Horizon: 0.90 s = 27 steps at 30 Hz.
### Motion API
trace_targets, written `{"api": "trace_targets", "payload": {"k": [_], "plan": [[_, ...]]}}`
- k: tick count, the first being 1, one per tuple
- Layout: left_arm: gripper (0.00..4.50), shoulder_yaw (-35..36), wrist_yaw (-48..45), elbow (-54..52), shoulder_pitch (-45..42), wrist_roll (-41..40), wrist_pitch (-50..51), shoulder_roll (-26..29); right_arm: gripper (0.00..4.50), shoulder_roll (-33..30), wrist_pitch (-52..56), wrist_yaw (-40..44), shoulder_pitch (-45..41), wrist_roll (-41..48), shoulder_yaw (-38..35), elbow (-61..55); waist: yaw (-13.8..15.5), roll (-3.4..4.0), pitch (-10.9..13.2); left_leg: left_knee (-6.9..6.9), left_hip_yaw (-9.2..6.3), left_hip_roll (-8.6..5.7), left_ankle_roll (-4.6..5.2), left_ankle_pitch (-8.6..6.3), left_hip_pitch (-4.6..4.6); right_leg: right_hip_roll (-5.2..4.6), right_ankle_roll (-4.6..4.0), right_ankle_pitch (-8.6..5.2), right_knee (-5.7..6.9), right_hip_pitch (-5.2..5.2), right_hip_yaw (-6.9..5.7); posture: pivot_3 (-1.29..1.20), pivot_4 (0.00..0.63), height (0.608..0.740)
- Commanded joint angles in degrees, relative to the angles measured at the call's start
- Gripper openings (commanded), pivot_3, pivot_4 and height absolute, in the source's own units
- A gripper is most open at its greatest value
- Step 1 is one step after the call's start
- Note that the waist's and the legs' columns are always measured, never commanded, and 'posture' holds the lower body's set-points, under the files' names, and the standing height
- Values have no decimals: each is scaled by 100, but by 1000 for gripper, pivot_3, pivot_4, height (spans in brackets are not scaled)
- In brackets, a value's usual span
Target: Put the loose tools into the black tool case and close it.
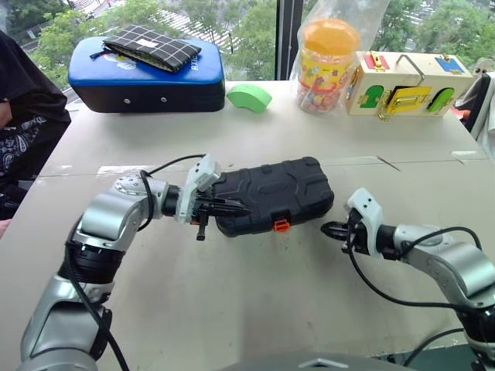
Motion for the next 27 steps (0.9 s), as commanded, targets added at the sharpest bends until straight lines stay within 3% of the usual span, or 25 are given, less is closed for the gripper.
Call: {"api": "trace_targets", "payload": {"k": [1, 11, 19, 27], "plan": [[38, 119, 25, -19, -267, 3, -128, 3, 0, 187, -267, -192, -393, -255, -61, 353, -2, -6, 2, -1, 0, 0, 1, 0, 1, 0, 0, 0, 0, 0, -1, 0, 150, 740], [38, -256, 44, 308, -824, 363, -366, -147, 0, 651, -735, -178, -1254, -754, -46, 1529, -9, -10, 23, -2, 7, 1, -5, 6, 4, 1, 20, 12, 13, -4, -11, 0, 150, 740], [38, -890, -202, 603, -814, 1066, -734, 11, 0, 110, -72, 623, -261, 91, 17, -300, 6, -10, 22, -2, 7, 2, 0, 4, 3, 8, 23, 12, 3, 4, -10, 0, 150, 740], [38, -1126, -127, 306, -941, 1151, -258, -143, 0, 867, -156, 112, -360, -302, 850, -174, 48, -14, 17, 5, 1, 1, 3, -23, 7, -2, 3, 1, 8, 4, -7, 0, 150, 740]]}}
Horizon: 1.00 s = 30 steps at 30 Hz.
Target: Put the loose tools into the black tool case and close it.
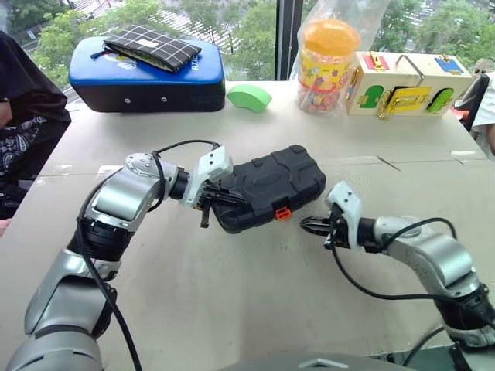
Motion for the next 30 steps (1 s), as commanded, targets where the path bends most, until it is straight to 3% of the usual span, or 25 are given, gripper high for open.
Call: {"api": "trace_targets", "payload": {"k": [1, 8, 30], "plan": [[38, -199, 13, -210, -72, 96, 194, -43, 0, 269, -173, -207, -186, -177, 129, 162, 23, 0, 0, 3, -1, -2, 4, 3, -5, -1, 0, 0, 0, -1, -1, 0, 150, 740], [38, -131, -160, -333, 0, 96, 245, 205, 0, 888, -405, -498, -320, -417, 210, 681, -22, -2, -1, 3, -1, -5, -4, 27, -3, 1, 17, 10, 8, -1, -2, 0, 150, 740], [38, -349, 43, 373, 695, 685, -863, 157, 0, 1339, 160, -633, -1117, 442, -820, 244, -78, 23, -38, 0, 0, 2, 13, 13, 10, 3, 17, 10, 24, -3, 2, 0, 150, 740]]}}
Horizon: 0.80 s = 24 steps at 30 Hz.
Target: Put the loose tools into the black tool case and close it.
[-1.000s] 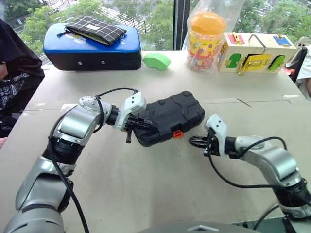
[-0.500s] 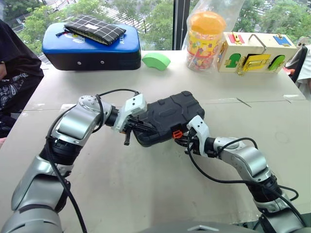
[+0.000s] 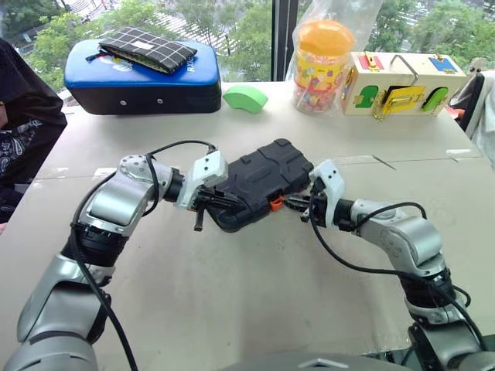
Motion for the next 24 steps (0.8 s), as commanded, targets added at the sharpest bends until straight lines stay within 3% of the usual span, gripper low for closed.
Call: {"api": "trace_targets", "payload": {"k": [1, 7, 15, 24], "plan": [[38, -453, 117, 238, 375, 492, -13, -14, 0, 187, -85, -17, -265, 239, -125, -210, 1, 9, -7, -1, 0, 0, 0, 0, 0, 0, 0, 0, 0, 0, 0, 0, 150, 740], [38, -417, 240, 283, 515, 481, -118, -78, 0, 102, -125, 113, -307, 302, -107, -244, 29, 28, -22, -3, 1, -2, 4, 0, 0, -3, -2, 0, 0, 0, 0, 0, 150, 740], [38, -361, 310, 433, 603, 519, -282, -146, 0, -895, 338, 347, 244, 377, 161, -743, 39, 26, -44, -3, 0, -1, 3, -3, 1, -9, -20, -11, 0, 0, 0, 0, 150, 740], [38, -389, 258, 537, 613, 589, -451, -146, 0, -704, -26, 188, 6, -170, 637, 146, 47, 35, -68, -3, 0, -2, -8, -11, 0, -12, -22, -13, -2, 0, 1, 0, 150, 740]]}}
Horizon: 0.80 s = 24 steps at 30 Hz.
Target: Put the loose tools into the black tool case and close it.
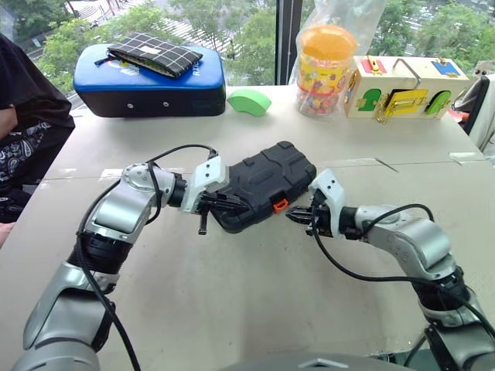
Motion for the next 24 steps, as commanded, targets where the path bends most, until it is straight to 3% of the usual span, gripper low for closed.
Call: {"api": "trace_targets", "payload": {"k": [1, 24], "plan": [[38, -494, 37, 438, 331, 563, 101, 46, 0, 105, -247, 7, -214, -113, 4, 120, -1, 1, 0, 0, 0, 0, 2, 1, 0, 0, 0, 0, 0, 0, 0, 0, 150, 740], [38, -660, 306, -240, 354, 606, 685, -185, 0, 601, -256, 94, -728, -45, -245, 314, -6, 14, -1, 0, -1, 0, -10, -5, 0, -2, 0, 0, 0, 0, 1, 0, 150, 740]]}}
